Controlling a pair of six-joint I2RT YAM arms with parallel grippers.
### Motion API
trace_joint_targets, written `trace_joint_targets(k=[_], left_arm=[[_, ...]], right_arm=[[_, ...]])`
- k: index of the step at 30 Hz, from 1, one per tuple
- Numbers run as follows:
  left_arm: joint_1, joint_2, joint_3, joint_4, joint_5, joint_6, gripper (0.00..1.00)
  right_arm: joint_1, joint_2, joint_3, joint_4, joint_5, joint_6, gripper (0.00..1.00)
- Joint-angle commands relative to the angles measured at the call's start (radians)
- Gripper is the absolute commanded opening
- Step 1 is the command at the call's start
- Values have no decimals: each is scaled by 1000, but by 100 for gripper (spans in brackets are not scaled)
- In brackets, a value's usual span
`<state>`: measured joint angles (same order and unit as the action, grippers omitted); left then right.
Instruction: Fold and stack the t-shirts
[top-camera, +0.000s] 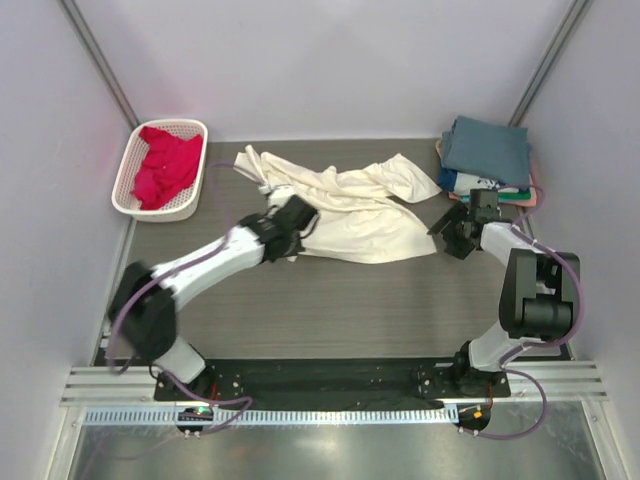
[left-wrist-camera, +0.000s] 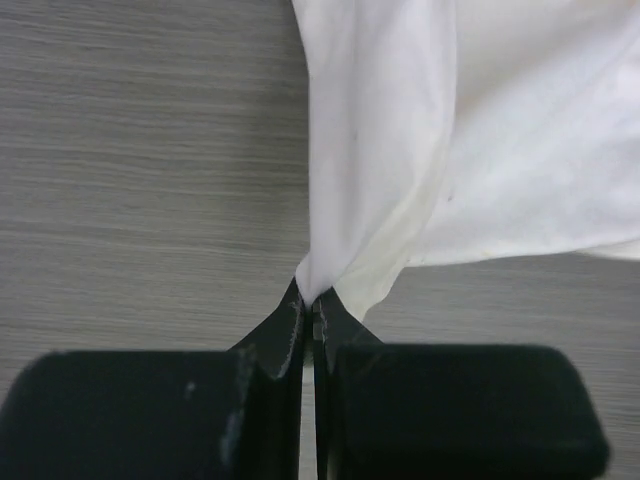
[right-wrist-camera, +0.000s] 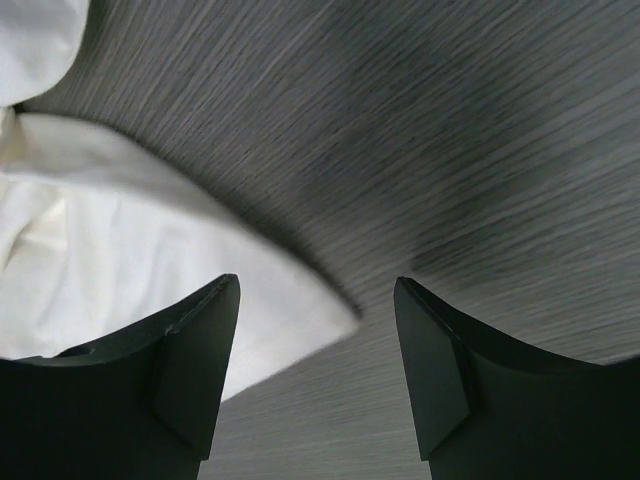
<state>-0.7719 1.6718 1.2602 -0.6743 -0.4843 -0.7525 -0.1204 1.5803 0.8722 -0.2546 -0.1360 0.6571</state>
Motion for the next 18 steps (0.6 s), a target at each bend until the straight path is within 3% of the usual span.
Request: trace_joint_targets(k=[1,11,15,18], left_arm=[[66,-231,-219,181,67,-223,0],[103,-457,-623,478,227,-521,0],[103,-567,-697,475,202,-559,0],[112,-697,-699,365,152,-542,0]], right_arm=[[-5,33,50,46,65,4,69],[96,30,-64,90,6,3,65],[217,30,-81,103,-13,7,66],[261,33,-84,106,-19,12,63]])
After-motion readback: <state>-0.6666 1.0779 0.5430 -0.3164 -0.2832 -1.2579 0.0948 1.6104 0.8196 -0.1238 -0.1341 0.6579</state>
